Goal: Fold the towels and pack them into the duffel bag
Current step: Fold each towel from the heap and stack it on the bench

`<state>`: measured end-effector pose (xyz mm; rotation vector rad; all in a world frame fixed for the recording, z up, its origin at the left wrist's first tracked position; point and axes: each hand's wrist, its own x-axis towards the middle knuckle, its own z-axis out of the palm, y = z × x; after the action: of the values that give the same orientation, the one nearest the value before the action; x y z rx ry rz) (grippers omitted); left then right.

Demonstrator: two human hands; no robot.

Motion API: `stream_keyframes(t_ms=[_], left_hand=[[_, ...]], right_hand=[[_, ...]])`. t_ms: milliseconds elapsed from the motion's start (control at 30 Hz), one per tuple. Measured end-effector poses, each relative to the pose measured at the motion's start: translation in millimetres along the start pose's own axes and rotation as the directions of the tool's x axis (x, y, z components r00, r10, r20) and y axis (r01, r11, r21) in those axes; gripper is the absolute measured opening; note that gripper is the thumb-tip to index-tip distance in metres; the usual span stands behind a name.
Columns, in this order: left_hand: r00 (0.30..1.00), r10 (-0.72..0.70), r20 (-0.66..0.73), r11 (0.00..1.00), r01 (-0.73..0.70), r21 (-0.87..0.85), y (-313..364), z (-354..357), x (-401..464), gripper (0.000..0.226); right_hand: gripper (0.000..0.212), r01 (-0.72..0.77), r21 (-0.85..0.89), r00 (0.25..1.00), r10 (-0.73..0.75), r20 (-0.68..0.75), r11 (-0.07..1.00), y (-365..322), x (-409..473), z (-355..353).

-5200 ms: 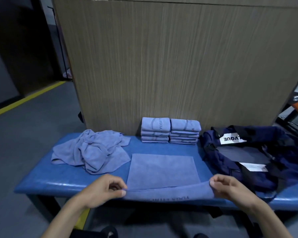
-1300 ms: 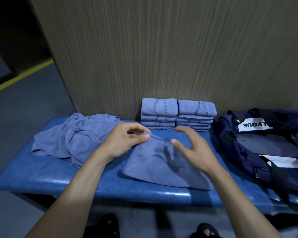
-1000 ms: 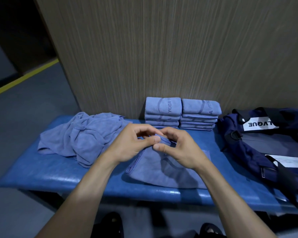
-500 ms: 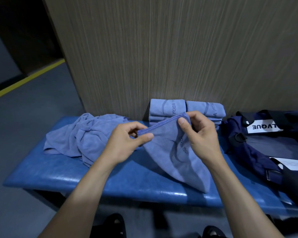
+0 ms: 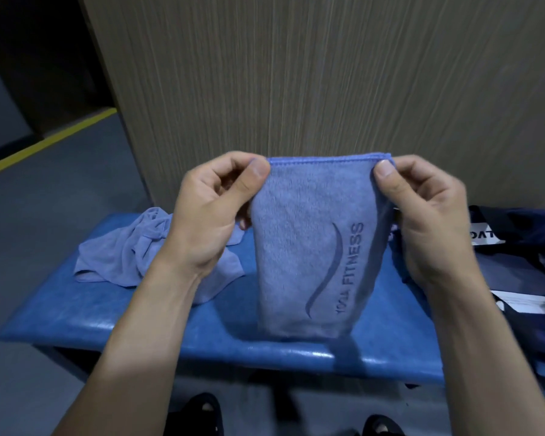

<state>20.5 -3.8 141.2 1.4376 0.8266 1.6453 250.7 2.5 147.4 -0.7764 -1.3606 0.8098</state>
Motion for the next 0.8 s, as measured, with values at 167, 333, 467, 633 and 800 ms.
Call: stream_keyframes(t_ms=[167,333,467,633,800], left_hand=[[0.996,0.085,-0.022,0.975,-0.078,0.21,8,-2,12,0.01],[0.997,0.045,-0.069,0.963,-0.025,0.268,-8,5,25,0.003],[0.986,0.162,-0.049,0.948,-0.141,0.284,-12,8,31,0.01],[0.984,0.177,-0.003,0.937,-0.167,0.307,-10,3,20,0.011],[0.987,-0.04,0.154,0.943,-0.014,0.334,-18,-17,-20,0.008]], right_hand=[[0.018,-0.127,-0.128,0.99,0.133,0.039,0.984,-7,10,-14],[0.013,-0.143,-0.16,0.99,0.14,-0.027,0.977,5,18,-13],[0.01,-0.07,-0.024,0.995,0.068,-0.075,0.997,12,24,-4],[0.009,-0.013,-0.056,0.999,0.011,-0.039,0.998,15,14,-10],[0.012,-0.082,-0.178,0.984,0.107,0.141,0.981,25,-20,-34]])
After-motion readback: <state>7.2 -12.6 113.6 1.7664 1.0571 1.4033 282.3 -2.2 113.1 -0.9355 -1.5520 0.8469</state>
